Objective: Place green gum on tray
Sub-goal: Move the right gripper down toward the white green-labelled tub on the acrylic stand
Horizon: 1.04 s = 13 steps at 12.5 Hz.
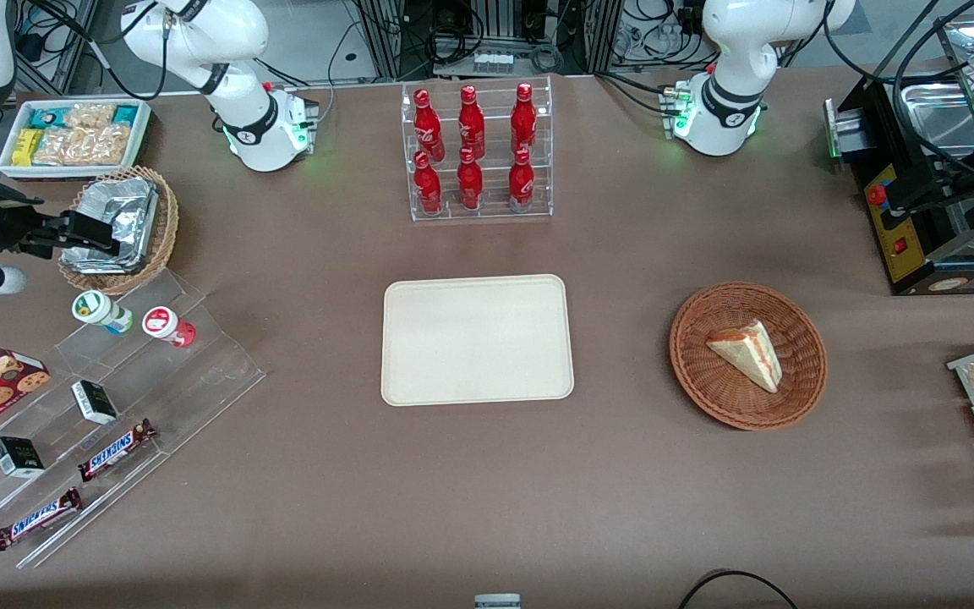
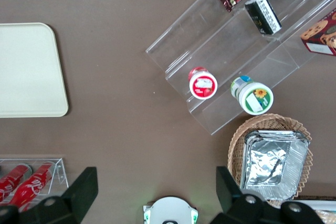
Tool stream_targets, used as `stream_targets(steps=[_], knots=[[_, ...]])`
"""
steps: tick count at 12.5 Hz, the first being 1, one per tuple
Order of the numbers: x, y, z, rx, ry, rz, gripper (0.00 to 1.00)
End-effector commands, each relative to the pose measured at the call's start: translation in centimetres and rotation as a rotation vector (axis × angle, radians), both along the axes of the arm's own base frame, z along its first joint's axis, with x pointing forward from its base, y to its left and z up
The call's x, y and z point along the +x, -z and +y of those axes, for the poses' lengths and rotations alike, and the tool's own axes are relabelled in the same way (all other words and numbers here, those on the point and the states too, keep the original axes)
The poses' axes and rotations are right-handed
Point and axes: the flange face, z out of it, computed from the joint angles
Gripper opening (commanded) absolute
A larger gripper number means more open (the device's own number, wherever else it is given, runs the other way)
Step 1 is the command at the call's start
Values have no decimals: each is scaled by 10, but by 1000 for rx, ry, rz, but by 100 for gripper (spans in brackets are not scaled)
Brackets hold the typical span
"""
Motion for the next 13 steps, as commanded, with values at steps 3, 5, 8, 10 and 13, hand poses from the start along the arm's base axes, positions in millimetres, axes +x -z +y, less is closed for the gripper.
stream_targets(steps=[3,5,8,10,13], knots=[[-1,-3,-12,11,19,6,100],[-7,15,-15,15,-12,4,100],[-17,46,-28,27,-94,-55,100],[-20,74,-53,25,-190,-84,100],[-24,110,-92,26,-366,-169,100]])
